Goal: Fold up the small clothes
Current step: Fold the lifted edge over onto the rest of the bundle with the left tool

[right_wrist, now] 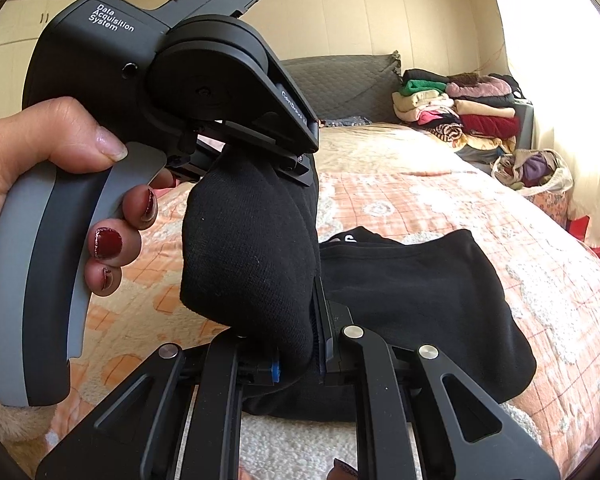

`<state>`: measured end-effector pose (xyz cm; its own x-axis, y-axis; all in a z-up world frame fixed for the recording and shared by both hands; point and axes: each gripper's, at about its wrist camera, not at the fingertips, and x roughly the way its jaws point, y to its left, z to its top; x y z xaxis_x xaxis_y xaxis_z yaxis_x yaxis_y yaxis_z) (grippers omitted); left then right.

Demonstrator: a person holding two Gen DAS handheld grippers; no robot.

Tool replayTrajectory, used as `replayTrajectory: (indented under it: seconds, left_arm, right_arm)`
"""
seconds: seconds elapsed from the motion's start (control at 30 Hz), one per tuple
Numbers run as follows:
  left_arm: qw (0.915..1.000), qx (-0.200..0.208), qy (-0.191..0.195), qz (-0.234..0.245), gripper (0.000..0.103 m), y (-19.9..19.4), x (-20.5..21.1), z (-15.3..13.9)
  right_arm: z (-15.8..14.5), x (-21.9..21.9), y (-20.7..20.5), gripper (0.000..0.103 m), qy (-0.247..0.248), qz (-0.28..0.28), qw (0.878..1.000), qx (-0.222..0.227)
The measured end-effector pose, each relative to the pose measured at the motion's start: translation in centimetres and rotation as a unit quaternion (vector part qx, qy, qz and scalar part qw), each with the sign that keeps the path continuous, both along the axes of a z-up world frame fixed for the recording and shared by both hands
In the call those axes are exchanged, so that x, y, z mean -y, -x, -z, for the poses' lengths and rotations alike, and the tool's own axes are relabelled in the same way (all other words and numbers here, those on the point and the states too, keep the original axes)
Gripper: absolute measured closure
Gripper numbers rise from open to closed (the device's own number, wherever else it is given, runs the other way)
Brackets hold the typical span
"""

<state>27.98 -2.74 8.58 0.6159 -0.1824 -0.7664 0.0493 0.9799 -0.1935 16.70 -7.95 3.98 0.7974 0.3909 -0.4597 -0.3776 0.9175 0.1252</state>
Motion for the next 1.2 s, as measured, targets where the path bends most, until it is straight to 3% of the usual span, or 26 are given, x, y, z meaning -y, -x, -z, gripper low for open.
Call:
replayTrajectory:
  seconds: [1.2]
  left_arm:
    - [0.9976,-0.043,-0.021,0.049,0.086,-3.3,8.7,3.3]
  right_arm:
    - [2.3,6.3,-1.3,0.092,-0.074,0.058,0.994,-0.061]
